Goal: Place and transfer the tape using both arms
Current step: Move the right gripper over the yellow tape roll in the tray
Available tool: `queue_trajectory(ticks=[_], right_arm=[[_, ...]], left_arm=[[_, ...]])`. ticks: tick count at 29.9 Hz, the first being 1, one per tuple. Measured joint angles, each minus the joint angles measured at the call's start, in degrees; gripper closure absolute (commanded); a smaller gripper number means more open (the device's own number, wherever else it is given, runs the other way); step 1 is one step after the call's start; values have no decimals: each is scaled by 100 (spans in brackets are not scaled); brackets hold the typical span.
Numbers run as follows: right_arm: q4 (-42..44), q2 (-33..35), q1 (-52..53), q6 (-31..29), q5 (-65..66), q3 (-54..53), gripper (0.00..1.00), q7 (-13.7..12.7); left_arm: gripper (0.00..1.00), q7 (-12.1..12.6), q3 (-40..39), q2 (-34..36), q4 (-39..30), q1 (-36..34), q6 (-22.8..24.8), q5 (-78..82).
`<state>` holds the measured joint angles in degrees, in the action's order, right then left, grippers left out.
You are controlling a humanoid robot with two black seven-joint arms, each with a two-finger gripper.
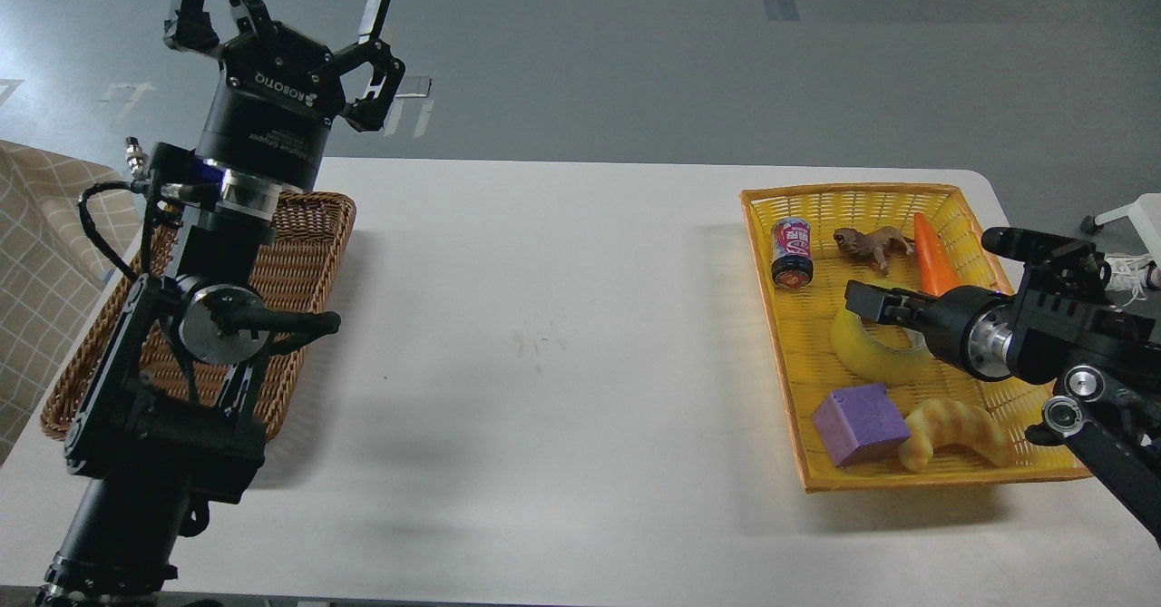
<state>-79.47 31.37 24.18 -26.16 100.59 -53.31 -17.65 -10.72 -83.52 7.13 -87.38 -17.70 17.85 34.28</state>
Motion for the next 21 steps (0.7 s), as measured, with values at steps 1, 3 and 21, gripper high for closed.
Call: queue_trajectory(ticks=[1, 3, 21], right_arm=[[1, -12, 0, 1, 6, 16, 12, 0], [6, -40, -1, 1, 18, 38, 14, 0], [53, -105, -77, 0, 250, 155, 15, -3]], left_arm=[[2, 0, -1, 3, 0, 0, 0, 0], [2, 0, -3, 6, 6, 0, 0, -1], [2, -1, -15, 24, 28, 78, 8, -9]])
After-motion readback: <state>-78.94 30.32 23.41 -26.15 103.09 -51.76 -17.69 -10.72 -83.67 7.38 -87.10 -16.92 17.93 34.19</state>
